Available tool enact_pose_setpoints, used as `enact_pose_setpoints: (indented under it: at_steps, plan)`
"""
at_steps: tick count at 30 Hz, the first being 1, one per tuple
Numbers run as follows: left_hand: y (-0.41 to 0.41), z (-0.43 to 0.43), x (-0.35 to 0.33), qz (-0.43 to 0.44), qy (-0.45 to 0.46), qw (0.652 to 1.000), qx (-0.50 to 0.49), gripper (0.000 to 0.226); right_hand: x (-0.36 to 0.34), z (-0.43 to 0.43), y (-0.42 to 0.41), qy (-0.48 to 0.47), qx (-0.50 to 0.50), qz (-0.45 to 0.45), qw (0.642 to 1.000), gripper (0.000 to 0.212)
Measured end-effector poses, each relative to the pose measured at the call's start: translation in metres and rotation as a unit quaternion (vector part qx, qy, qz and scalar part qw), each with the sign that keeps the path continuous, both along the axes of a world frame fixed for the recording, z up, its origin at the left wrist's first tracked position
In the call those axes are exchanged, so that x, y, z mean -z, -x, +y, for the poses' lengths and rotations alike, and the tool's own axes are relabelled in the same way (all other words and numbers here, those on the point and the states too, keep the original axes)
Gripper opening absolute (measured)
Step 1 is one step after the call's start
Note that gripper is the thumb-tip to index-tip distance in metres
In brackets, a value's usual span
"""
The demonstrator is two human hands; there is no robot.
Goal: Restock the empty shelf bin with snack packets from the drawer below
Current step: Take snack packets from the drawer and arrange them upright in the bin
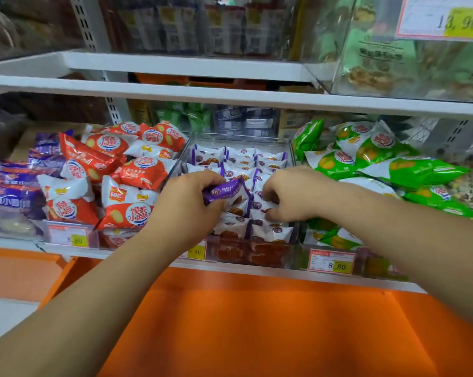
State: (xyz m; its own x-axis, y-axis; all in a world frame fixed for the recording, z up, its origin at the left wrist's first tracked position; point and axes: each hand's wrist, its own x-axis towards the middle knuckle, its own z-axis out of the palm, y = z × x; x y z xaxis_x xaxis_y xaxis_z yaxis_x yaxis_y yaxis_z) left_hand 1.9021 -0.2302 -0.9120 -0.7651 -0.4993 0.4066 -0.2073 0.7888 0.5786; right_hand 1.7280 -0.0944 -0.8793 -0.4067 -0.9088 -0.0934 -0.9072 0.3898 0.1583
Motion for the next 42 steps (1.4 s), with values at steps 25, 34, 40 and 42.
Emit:
enact_pose_setpoints:
  at_steps: [25,34,40,42]
  plan:
    - [0.004,0.013,-0.001,0.015,0.009,0.999,0.036,0.027,0.006,0.011,0.005,0.06,-0.028,-0.002,0.998,0.058]
    - [0.003,0.011,-0.002,0.019,0.016,1.0,0.015,0.027,0.006,0.004,0.002,0.09,0.022,-0.001,0.996,0.024]
    - [0.007,0.006,0.0,0.004,-0.01,1.0,0.0,0.025,0.005,-0.014,0.014,0.077,0.039,0.002,0.996,0.017]
    - [0.01,0.004,-0.002,0.01,-0.034,0.999,-0.013,0.021,0.003,-0.017,0.02,0.072,0.046,0.007,0.996,0.014]
